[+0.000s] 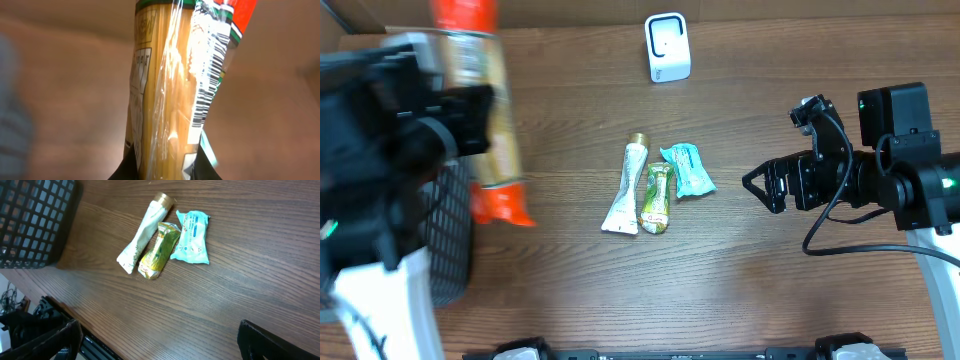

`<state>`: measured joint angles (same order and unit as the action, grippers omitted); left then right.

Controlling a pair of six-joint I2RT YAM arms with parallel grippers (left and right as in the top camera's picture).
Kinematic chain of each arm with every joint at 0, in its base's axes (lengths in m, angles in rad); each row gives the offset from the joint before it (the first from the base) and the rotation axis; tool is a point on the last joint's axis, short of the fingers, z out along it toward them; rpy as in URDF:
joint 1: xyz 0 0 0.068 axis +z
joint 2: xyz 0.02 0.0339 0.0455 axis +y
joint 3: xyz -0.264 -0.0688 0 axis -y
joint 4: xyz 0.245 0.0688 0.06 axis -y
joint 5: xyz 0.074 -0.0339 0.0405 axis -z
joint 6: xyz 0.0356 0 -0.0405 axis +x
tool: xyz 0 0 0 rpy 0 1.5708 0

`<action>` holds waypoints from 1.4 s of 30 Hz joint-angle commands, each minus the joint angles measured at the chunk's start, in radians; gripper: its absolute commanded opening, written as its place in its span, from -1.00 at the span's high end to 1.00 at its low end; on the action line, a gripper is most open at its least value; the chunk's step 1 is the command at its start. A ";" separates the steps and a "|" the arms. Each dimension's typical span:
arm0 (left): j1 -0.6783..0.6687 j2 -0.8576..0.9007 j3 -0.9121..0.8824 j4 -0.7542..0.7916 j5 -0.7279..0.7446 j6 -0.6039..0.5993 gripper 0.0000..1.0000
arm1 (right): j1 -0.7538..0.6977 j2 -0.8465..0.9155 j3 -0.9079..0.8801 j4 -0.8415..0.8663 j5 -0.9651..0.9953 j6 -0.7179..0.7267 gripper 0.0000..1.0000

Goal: Scan the item barcode
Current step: 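Lay the pasta pack on the table left of the white tube, then move the right gripper to the wipes pack and grasp it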

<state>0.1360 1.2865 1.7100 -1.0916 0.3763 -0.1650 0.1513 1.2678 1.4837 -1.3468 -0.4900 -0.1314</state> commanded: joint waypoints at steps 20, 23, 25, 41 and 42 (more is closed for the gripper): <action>-0.345 0.468 -0.325 0.175 -0.336 -0.235 -1.00 | 0.002 -0.007 0.007 0.003 0.000 -0.005 -1.00; -0.335 0.452 -0.236 0.116 -0.336 -0.222 -0.99 | 0.002 -0.007 0.007 0.003 0.000 -0.004 -1.00; -0.335 0.431 -0.116 0.034 -0.335 -0.199 -1.00 | 0.002 -0.007 0.007 0.003 0.000 -0.005 -1.00; -0.360 0.152 0.126 -0.298 -0.325 -0.172 -1.00 | 0.002 -0.007 0.007 0.003 -0.001 -0.004 -1.00; -0.360 0.145 0.126 -0.317 -0.324 -0.172 -1.00 | 0.002 -0.007 0.007 0.003 -0.001 -0.004 -1.00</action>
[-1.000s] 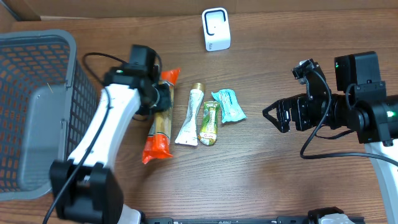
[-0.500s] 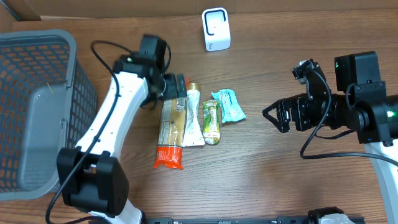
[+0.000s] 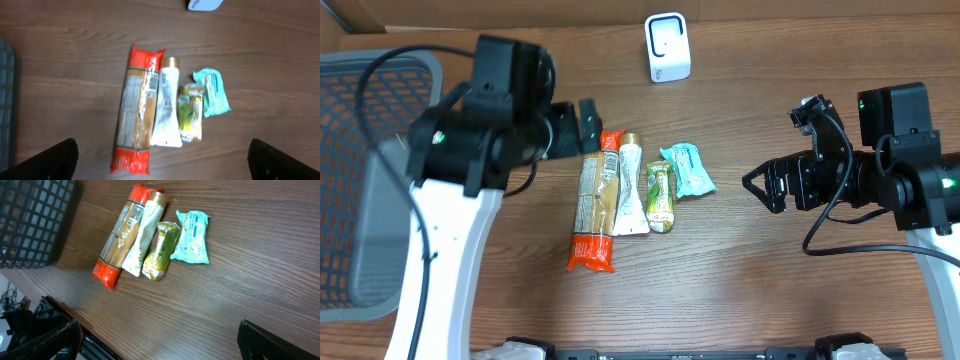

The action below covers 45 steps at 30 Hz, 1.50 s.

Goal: Scan the item barcode
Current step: 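Move the right gripper to the wipes pack and grasp it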

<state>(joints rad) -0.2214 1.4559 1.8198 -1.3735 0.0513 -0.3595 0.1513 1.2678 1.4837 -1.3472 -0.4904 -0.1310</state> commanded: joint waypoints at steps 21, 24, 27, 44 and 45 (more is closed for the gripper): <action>-0.002 -0.021 0.016 -0.093 -0.003 0.023 -0.99 | 0.002 0.188 0.007 0.127 -0.027 -0.008 -0.88; -0.002 -0.021 0.016 -0.093 -0.003 0.023 -0.99 | 0.003 0.286 0.007 0.158 -0.027 0.010 -0.73; -0.002 -0.021 0.016 -0.093 -0.003 0.023 -1.00 | 0.013 0.391 0.008 0.196 -0.027 0.030 -0.61; -0.002 -0.021 0.016 -0.093 -0.003 0.023 -1.00 | 0.350 0.626 0.007 0.425 0.513 0.237 -0.39; -0.002 -0.021 0.016 -0.093 -0.003 0.023 -0.99 | 0.357 0.636 0.007 0.430 0.514 0.237 -0.38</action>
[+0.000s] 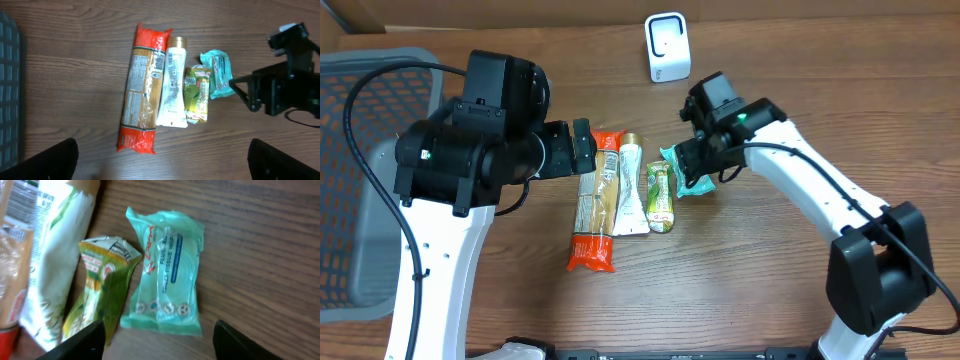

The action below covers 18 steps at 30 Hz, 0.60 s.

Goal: Scan the item barcode
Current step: 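Move the right gripper to the wipes pack and grasp it, then drag the wipes pack rightward and release it on the table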

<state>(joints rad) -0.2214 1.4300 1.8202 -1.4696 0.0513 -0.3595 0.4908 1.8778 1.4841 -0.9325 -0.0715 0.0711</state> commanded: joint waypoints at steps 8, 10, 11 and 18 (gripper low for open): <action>-0.002 0.005 0.015 0.003 -0.003 0.023 -0.99 | 0.066 0.142 0.007 0.061 0.097 0.034 -0.28; -0.002 0.005 0.015 0.003 -0.003 0.023 -1.00 | 0.076 0.166 0.007 0.071 0.098 0.034 -0.25; -0.002 0.005 0.015 0.003 -0.002 0.023 -1.00 | 0.081 0.180 0.007 0.077 0.098 0.034 -0.22; -0.002 0.005 0.015 0.003 -0.003 0.023 -0.99 | 0.097 0.236 0.007 0.089 0.241 0.034 0.05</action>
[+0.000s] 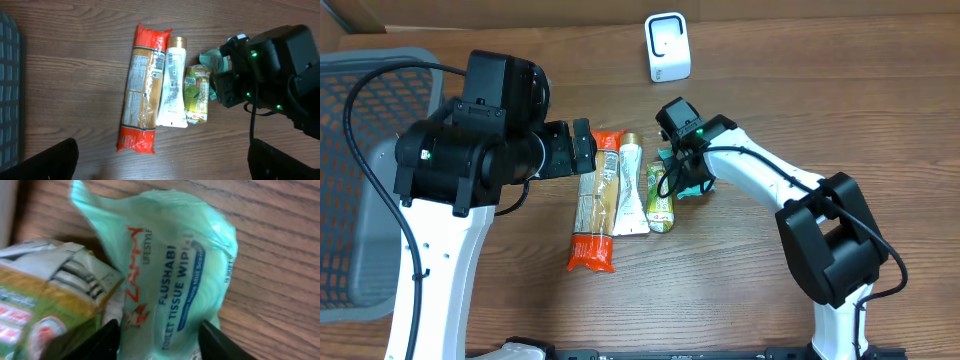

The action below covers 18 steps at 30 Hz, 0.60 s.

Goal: Scan the item barcode
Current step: 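Drag the wipes pack rightward and release it on the table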

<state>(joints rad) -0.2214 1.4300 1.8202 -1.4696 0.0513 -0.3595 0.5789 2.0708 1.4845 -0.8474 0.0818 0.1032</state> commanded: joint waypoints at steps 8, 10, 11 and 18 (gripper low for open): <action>-0.002 0.005 0.015 0.003 -0.003 0.023 -0.99 | 0.009 0.048 0.007 -0.067 0.070 0.002 0.74; -0.002 0.005 0.015 0.003 -0.003 0.023 -0.99 | 0.009 0.048 0.015 -0.093 0.068 0.003 0.93; -0.002 0.005 0.015 0.003 -0.003 0.023 -0.99 | 0.009 0.047 0.023 -0.114 0.054 0.002 0.93; -0.002 0.005 0.015 0.003 -0.003 0.023 -1.00 | -0.030 -0.031 0.110 -0.238 -0.211 -0.035 0.92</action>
<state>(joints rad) -0.2214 1.4300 1.8202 -1.4693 0.0513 -0.3592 0.5751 2.0777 1.5513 -1.0710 0.0719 0.1020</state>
